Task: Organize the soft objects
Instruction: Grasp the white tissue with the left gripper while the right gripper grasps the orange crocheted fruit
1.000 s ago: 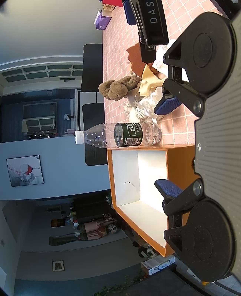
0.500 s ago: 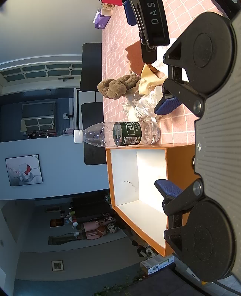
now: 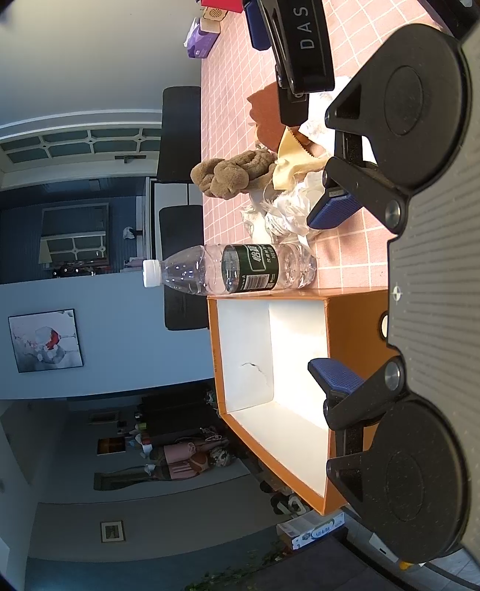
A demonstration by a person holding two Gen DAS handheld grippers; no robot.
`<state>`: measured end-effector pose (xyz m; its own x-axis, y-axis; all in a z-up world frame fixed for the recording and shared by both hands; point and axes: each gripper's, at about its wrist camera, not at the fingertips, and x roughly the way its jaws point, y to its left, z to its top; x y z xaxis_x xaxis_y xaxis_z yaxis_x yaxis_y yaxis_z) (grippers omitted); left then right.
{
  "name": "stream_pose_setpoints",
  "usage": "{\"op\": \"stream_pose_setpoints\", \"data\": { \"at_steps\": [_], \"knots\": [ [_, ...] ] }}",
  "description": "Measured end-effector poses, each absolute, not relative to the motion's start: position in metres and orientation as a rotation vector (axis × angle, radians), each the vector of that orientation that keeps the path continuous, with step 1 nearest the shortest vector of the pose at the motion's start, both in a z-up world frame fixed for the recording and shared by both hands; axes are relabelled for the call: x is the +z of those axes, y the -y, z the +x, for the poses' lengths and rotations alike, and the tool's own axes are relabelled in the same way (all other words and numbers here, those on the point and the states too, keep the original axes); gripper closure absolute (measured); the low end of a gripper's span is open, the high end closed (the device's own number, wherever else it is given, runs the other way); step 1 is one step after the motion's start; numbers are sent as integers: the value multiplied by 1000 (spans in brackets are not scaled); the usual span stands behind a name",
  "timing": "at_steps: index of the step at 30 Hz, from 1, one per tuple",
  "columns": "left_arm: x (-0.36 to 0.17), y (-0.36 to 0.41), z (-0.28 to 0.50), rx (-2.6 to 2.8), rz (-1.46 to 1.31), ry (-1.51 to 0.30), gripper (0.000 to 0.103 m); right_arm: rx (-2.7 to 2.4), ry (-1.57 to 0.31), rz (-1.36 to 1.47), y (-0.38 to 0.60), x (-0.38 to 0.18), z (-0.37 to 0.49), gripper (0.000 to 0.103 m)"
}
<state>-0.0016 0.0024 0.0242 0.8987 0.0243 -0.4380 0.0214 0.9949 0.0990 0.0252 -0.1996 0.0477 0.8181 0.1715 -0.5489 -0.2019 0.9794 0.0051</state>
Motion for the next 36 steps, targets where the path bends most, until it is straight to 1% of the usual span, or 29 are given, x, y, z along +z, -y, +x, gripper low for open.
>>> {"op": "stream_pose_setpoints", "data": {
  "at_steps": [2, 5, 7, 9, 10, 12, 13, 15, 16, 18, 19, 20, 21, 22, 24, 25, 26, 28, 30, 33, 36],
  "knots": [
    [23, -1, -1, -29, 98, -465, 10, 229, -543, -52, 205, 44, 22, 2],
    [22, 2, 0, -113, 60, -486, 18, 249, -523, -61, 213, 35, 22, 2],
    [19, 6, 1, -165, 52, -500, 23, 228, -554, -78, 218, 28, 27, 2],
    [13, 13, 5, -205, 57, -522, 25, 219, -594, -70, 226, 18, 30, 3],
    [10, 15, 7, -228, 56, -534, 29, 214, -617, -61, 230, 13, 32, 3],
    [2, 22, 12, -290, 41, -559, 33, 205, -656, -44, 238, 2, 37, 4],
    [-4, 25, 16, -319, 26, -574, 35, 199, -671, -39, 241, -3, 39, 6],
    [-14, 31, 24, -356, 8, -597, 37, 184, -703, -36, 247, -14, 45, 20],
    [-19, 35, 28, -373, 5, -610, 37, 174, -719, -31, 250, -20, 49, 23],
    [-28, 42, 37, -405, 7, -616, 37, 163, -740, -5, 258, -27, 54, 24],
    [-31, 45, 41, -415, 16, -619, 32, 158, -745, 8, 262, -29, 57, 25],
    [-34, 49, 45, -427, 31, -616, 28, 153, -749, 18, 265, -30, 59, 32],
    [-37, 53, 49, -448, 51, -609, 22, 149, -755, 24, 268, -31, 61, 39],
    [-37, 56, 51, -467, 67, -607, 18, 144, -762, 25, 271, -32, 62, 42],
    [-41, 65, 58, -521, 113, -598, 15, 141, -771, 31, 275, -34, 64, 57],
    [-42, 69, 61, -542, 128, -603, 15, 143, -778, 41, 277, -36, 66, 61],
    [-45, 74, 66, -560, 147, -614, 15, 147, -787, 50, 279, -37, 68, 66],
    [-53, 81, 75, -581, 181, -639, 15, 153, -800, 74, 282, -41, 72, 69],
    [-61, 88, 81, -591, 215, -662, 15, 167, -814, 93, 282, -43, 76, 75],
    [-71, 92, 83, -602, 246, -683, 11, 191, -838, 110, 279, -48, 82, 76],
    [-71, 91, 85, -597, 234, -699, 11, 203, -850, 123, 275, -51, 85, 78]
  ]
}}
